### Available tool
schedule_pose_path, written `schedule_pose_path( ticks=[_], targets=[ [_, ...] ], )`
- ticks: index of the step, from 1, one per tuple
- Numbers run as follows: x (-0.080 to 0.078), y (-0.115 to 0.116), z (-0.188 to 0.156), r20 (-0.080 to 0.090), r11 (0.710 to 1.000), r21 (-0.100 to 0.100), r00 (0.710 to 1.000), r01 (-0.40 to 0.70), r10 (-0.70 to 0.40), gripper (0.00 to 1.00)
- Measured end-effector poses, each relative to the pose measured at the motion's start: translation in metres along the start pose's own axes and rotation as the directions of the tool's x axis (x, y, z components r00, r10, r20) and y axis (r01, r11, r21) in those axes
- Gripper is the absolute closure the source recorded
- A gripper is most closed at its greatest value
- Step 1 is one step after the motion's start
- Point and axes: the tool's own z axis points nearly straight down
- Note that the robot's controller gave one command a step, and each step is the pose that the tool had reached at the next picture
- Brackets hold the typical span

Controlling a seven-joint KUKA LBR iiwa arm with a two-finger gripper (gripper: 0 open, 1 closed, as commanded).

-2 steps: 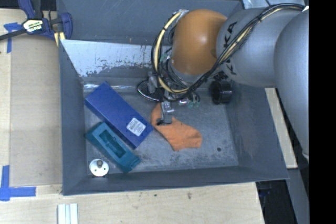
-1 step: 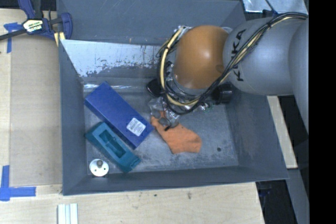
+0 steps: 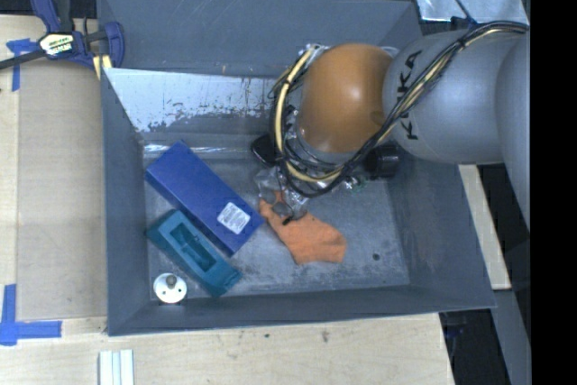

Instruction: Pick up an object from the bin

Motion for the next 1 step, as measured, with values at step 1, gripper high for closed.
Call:
schedule_pose_path(
  ticks=[1],
  targets=[
    [0.0099, -0.0163, -0.198, 0.0, 1.0, 0.002, 1.0, -0.032, 0.032, 1.0]
  ],
)
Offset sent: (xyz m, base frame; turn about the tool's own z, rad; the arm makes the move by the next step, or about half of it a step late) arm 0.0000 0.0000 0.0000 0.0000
